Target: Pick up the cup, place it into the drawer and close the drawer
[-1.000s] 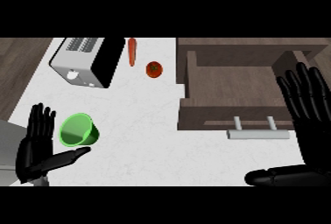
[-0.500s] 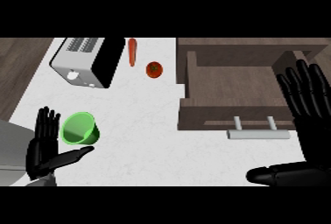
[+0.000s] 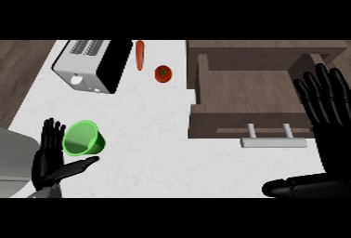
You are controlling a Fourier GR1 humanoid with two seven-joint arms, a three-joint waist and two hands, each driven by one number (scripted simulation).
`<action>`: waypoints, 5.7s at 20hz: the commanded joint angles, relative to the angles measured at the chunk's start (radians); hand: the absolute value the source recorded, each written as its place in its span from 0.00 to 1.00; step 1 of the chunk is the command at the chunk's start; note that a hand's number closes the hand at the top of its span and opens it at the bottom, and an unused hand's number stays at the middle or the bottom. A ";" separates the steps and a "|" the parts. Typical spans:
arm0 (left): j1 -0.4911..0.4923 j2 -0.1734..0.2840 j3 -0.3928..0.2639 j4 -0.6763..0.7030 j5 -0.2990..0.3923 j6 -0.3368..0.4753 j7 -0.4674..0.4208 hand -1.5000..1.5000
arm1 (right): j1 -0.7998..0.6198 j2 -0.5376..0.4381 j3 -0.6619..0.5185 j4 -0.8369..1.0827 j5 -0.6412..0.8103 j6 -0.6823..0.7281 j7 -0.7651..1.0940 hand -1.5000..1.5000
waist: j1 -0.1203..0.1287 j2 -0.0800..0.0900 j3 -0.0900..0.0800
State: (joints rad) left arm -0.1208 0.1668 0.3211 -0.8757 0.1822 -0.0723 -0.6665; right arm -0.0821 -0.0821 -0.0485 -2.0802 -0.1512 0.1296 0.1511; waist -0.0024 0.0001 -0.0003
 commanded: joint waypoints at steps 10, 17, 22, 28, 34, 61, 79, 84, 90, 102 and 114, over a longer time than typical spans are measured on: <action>-0.125 0.046 0.005 0.304 0.008 -0.059 -0.189 0.00 | 0.028 0.039 0.059 -0.005 0.055 -0.021 -0.006 0.00 | -0.002 0.001 0.000; -0.224 0.087 0.034 0.483 0.036 -0.124 -0.230 0.00 | 0.012 -0.014 -0.022 -0.071 -0.040 0.010 0.053 0.00 | -0.007 0.002 -0.001; -0.281 0.102 0.043 0.578 0.049 -0.172 -0.277 0.00 | -0.012 0.016 0.010 0.047 0.017 0.003 -0.028 0.00 | -0.008 0.004 -0.001; -0.254 0.041 0.010 0.493 0.073 -0.264 -0.235 0.00 | 0.033 0.012 0.031 -0.087 0.002 -0.006 0.059 0.00 | -0.003 -0.001 0.000; -0.246 0.062 0.001 0.567 0.055 -0.367 -0.353 1.00 | 0.027 0.016 0.030 -0.041 0.004 0.008 0.015 0.00 | -0.012 0.004 -0.002; -0.172 -0.064 -0.177 0.014 0.031 -0.232 -0.256 1.00 | 0.015 -0.006 -0.034 0.011 -0.001 0.011 -0.011 0.00 | 0.014 -0.005 0.002; -0.432 -0.166 -0.375 -0.524 0.093 0.155 0.392 1.00 | -0.096 0.002 -0.002 -0.001 0.031 -0.057 0.104 0.00 | 0.000 -0.001 0.000; -0.573 -0.142 -0.311 -0.475 0.057 0.171 0.485 1.00 | 0.011 -0.029 -0.068 -0.021 -0.065 0.034 0.027 0.00 | -0.005 0.000 0.001; -0.750 -0.143 -0.317 -0.373 0.030 0.230 0.542 1.00 | -0.020 -0.023 -0.053 0.015 -0.035 0.020 0.031 0.00 | -0.007 0.001 0.001; -0.959 -0.167 -0.446 -0.014 0.091 0.384 0.439 1.00 | 0.025 -0.008 -0.039 0.021 -0.009 0.034 -0.027 0.00 | -0.023 0.004 0.001; -1.133 -0.167 -0.551 0.310 0.276 0.447 0.336 1.00 | 0.006 -0.021 -0.048 0.046 -0.023 0.051 -0.032 0.00 | -0.041 0.009 0.001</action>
State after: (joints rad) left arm -1.2114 0.0001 -0.1897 -0.6506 0.3964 0.3614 -0.3076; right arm -0.0712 -0.0992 -0.0925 -2.0663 -0.1779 0.1688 0.1440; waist -0.0404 0.0074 0.0005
